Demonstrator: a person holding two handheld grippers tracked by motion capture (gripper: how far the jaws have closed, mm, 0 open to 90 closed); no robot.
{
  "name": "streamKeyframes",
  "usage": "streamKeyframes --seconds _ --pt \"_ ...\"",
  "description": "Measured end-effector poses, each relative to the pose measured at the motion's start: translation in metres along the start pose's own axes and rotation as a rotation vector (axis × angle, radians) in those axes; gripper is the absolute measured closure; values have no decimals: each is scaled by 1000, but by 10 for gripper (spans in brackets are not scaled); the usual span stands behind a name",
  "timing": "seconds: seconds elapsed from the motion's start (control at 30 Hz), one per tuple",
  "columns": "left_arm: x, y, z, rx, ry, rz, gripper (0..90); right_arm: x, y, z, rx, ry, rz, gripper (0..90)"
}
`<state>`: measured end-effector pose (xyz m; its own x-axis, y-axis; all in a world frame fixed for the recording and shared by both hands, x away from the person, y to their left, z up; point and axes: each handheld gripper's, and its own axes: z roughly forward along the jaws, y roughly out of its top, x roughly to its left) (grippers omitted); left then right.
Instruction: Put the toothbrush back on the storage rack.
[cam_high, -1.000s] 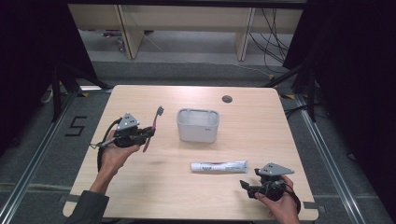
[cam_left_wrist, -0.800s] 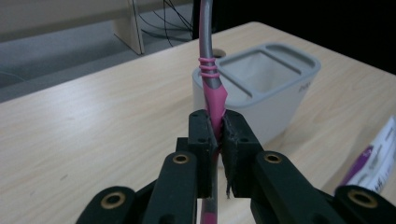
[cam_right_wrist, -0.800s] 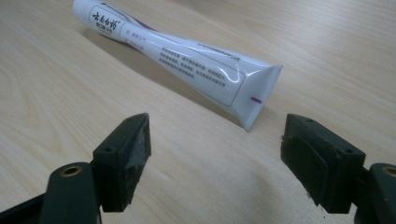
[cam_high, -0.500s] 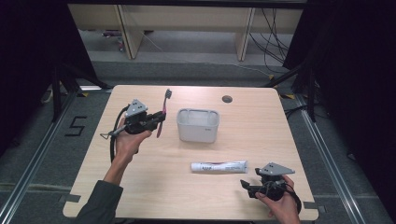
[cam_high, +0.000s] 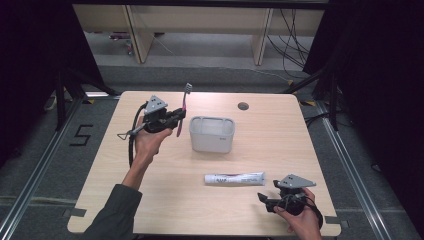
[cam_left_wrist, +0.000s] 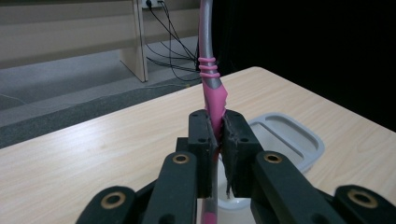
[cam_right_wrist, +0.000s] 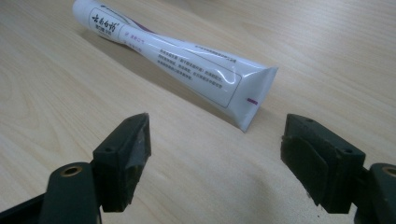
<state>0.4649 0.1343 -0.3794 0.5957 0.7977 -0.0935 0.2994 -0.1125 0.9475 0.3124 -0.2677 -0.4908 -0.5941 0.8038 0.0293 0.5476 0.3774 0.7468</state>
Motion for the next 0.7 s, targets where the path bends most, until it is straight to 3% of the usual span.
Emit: streamKeyframes --seconds 0.17,0.27,0.3,0.53,0.57,0.6,0.63,0.7 --pt "0 6 6 -17 1 -14 823 0 0 1 -2 6 3 252" --pt "0 10 8 -28 1 -20 823 -2 0 2 -9 5 -19 252" --pt "-1 12 10 -33 -13 -30 823 0 0 1 -1 11 12 252" --pt "-6 15 24 -33 -14 -37 823 -1 0 0 -2 0 -1 252" --pt "-6 15 26 -33 -11 -37 823 1 -1 1 -1 12 25 252" --pt "-6 15 26 -33 -11 -37 823 1 -1 1 -1 12 25 252" --pt "-7 15 30 -38 -15 -48 823 -1 0 1 -10 8 -6 252" --pt "-7 16 33 -42 -13 -54 823 0 0 1 0 8 1 252"
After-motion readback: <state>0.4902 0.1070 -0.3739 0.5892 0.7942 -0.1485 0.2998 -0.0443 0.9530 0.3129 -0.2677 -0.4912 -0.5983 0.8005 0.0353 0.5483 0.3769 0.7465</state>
